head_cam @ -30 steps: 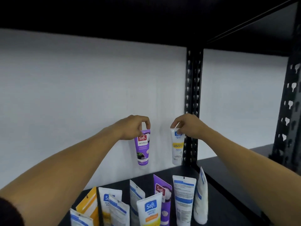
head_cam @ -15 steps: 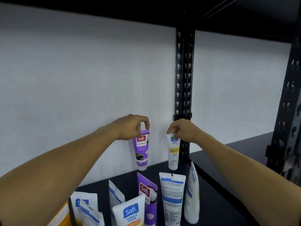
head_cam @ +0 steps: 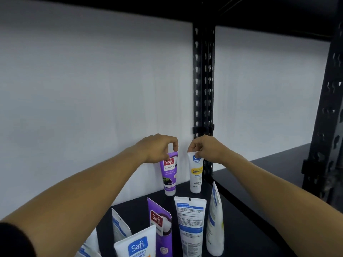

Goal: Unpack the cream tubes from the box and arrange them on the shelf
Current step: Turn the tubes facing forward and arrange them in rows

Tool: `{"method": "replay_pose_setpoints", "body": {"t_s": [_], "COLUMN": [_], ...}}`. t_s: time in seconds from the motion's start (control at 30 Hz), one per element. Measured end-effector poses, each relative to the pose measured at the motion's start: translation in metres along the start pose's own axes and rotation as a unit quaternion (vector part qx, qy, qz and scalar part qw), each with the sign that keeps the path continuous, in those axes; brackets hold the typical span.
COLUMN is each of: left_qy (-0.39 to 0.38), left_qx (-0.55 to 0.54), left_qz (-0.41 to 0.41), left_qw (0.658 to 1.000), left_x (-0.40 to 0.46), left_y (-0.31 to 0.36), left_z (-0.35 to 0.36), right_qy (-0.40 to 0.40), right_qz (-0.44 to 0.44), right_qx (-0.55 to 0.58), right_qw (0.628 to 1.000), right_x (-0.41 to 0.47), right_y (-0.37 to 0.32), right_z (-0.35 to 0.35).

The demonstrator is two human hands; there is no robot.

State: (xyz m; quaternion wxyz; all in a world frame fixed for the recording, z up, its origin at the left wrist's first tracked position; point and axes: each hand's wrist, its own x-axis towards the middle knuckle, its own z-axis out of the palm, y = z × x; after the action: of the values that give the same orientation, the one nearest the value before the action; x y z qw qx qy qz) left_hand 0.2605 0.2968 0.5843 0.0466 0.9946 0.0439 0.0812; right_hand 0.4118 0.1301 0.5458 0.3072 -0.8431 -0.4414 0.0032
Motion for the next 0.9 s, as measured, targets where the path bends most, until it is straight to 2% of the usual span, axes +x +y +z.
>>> {"method": "replay_pose_setpoints", "body": {"t_s": [0.63,0.73,0.83,0.9], "left_qy": [-0.009,-0.001,0.003,0.014], "left_qx": [-0.009,-0.022,-0.031,-0.037], "left_qz": [-0.008,-0.006,-0.011,-0.013], "left_qw": [1.000,1.000,0.999,0.999], "left_x": [-0.003,-0.004,-0.006,-0.008], "left_y": [-0.005,-0.006,-0.008,-0.010], "left_z": [0.016,0.016,0.020,0.022], "right_qy": [0.020,0.090,0.184,0.214], "right_qz": [-0.007,-0.010,0.017,0.047], "right_qx": [0.038,0.108,0.248,0.295], "right_qw": [0.999,0.990,0.951,0.930], "right_x": [-0.007,-0.020,-0.040,-0.051], "right_y": [0.007,0.013,0.023,0.033], "right_z": [0.009,0.021,0.046,0.068]}}
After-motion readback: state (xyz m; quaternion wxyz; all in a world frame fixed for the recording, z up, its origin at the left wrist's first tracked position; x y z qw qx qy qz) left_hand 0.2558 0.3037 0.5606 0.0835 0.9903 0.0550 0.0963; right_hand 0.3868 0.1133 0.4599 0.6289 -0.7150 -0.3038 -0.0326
